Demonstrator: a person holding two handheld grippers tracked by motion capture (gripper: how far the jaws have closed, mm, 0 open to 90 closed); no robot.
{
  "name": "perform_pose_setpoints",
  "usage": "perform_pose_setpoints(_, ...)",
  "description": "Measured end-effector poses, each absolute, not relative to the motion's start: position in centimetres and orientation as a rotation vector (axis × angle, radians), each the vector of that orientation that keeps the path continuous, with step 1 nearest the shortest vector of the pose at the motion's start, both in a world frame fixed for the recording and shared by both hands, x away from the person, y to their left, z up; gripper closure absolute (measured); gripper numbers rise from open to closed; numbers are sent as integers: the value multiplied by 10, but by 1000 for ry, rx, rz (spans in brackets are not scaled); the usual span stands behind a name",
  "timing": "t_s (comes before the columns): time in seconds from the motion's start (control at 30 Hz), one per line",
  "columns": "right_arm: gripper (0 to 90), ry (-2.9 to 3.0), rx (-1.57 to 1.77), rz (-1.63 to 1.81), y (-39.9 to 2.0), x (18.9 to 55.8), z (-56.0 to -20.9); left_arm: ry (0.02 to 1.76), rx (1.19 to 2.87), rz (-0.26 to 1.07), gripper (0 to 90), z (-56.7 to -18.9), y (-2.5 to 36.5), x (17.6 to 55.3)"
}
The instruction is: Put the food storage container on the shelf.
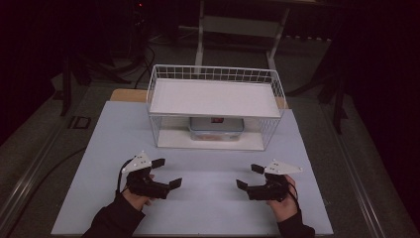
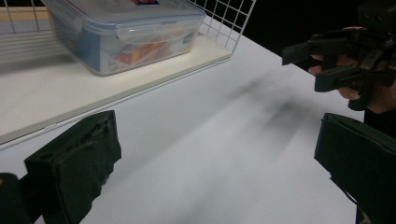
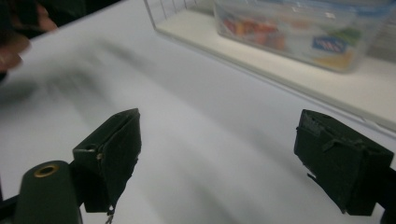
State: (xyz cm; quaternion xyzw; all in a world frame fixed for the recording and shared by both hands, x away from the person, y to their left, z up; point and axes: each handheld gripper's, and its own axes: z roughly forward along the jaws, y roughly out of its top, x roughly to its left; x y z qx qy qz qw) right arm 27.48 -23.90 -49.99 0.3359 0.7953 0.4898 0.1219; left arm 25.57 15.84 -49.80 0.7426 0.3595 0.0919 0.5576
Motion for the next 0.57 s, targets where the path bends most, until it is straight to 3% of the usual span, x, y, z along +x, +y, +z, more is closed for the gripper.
perform_pose_setpoints(0.57,157,2340,961,1381,-255,266,-504,832,1775,220,1,-503,155,256)
